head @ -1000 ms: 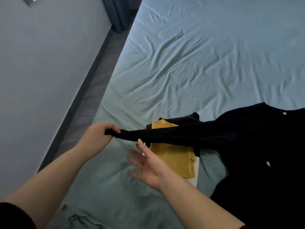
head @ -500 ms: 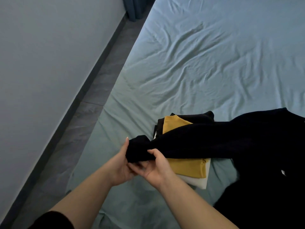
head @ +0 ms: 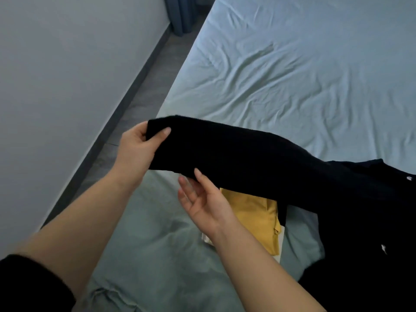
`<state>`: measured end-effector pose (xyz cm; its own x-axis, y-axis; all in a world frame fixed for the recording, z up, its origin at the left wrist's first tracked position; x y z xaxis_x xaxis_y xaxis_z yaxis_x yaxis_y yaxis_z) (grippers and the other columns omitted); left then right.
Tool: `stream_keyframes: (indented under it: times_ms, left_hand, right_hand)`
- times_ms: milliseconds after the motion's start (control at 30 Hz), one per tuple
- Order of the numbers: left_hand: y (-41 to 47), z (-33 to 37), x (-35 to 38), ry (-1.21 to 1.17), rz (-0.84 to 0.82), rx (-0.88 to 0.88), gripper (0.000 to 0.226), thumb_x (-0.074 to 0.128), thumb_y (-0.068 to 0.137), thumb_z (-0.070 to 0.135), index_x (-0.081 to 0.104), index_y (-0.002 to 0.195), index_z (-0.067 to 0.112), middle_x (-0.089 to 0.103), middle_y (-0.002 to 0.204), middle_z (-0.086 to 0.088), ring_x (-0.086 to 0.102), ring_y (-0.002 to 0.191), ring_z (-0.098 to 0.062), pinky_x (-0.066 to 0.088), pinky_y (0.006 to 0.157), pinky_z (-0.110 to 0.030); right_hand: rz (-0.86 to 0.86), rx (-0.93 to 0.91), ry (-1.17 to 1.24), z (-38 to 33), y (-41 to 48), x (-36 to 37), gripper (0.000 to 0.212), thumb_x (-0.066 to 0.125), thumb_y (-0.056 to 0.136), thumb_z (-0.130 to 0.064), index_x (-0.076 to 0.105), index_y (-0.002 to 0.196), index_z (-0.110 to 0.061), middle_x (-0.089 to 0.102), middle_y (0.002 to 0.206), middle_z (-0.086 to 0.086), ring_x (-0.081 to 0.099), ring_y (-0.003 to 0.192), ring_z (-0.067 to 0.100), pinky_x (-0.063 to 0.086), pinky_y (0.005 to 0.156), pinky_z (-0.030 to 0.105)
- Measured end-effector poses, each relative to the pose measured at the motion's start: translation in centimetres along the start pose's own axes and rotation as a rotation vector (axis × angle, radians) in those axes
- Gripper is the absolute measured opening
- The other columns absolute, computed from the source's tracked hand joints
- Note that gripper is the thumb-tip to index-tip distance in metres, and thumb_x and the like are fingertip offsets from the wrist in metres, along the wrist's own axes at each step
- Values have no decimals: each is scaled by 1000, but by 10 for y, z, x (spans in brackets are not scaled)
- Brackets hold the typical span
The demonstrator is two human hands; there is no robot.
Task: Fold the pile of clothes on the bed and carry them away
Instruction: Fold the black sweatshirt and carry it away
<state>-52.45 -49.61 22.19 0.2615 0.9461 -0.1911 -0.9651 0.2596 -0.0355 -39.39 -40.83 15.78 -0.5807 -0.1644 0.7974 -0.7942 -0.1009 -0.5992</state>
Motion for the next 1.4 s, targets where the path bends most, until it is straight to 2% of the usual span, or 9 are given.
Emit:
stream_keyframes:
  times_ms: [267,533,667,733,900,1033,1100,1233,1400]
  left_hand:
    - [18,-79,-18,353,72,-148,9,68,88,24,72,94,20,73,90,0,69,90,-19,54,87,-40]
    - [16,-92,-13,401,167,-182,30,71,83,35,58,69,12,56,62,2,49,57,-11,38,56,-28]
    - [-1,-79,3,308,183,-178,40,70,83,37,43,59,21,43,51,12,39,48,-4,34,53,-28]
    - [-12,-67,16,266,170,-165,39,69,85,37,45,58,21,48,46,14,42,46,-1,37,51,-23]
    - [-55,-52,75,35,-84,-300,49,46,95,53,77,81,18,73,73,-1,69,72,-12,54,61,-22]
    - [-98,-50,122,38,-7,-186,44,36,97,51,75,93,31,74,88,9,66,84,-2,49,69,-14]
    - [-123,-57,149,123,-3,-119,45,40,88,57,64,117,33,68,112,11,61,104,-3,49,90,-22]
    - [-169,-92,231,683,-458,-57,102,42,76,81,7,155,27,10,160,11,15,145,-5,20,118,-31]
    - [-182,-101,348,1059,-404,145,95,57,89,42,-12,152,27,-1,163,-7,0,150,-23,9,121,-42]
  right_hand:
    - [382,-86,31,-22,24,-91,31,66,88,-21,62,116,-8,72,97,7,70,89,20,53,86,33]
    - [314,83,-798,-26,3,-74,36,54,95,-42,67,82,-11,75,76,7,67,56,14,50,54,22]
    - [221,-296,-816,-27,4,-36,17,60,93,-28,70,103,-18,73,103,0,69,93,9,52,77,20]
    - [129,-314,-810,-24,5,-18,36,63,89,-38,63,121,-22,66,120,-8,61,109,2,47,88,18]
    - [115,-268,-622,-19,-1,-9,58,71,75,-54,60,118,-16,71,112,1,65,108,15,49,97,39]
    - [348,-376,-520,-66,-25,-57,22,65,89,-31,63,103,-14,71,100,7,70,90,20,58,85,43]
    - [377,-423,-540,-103,-49,-83,17,58,94,-28,63,107,-20,70,104,2,68,94,17,58,83,42]
    - [384,-486,-639,-186,-104,-134,11,55,95,-28,64,102,-30,70,106,-3,66,99,15,59,77,36]
    - [430,-573,-743,-291,-181,-212,9,61,92,-25,69,94,-29,74,100,-8,69,97,12,58,84,40]
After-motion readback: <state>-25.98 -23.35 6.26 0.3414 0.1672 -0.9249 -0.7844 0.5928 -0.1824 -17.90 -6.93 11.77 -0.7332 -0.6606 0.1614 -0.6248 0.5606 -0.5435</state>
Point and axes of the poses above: each hand's wrist, its own y-axis towards the middle knuckle, its own x-axis out of the palm, z = x × y, the point moved 3 cm from there along y, towards the middle knuckle
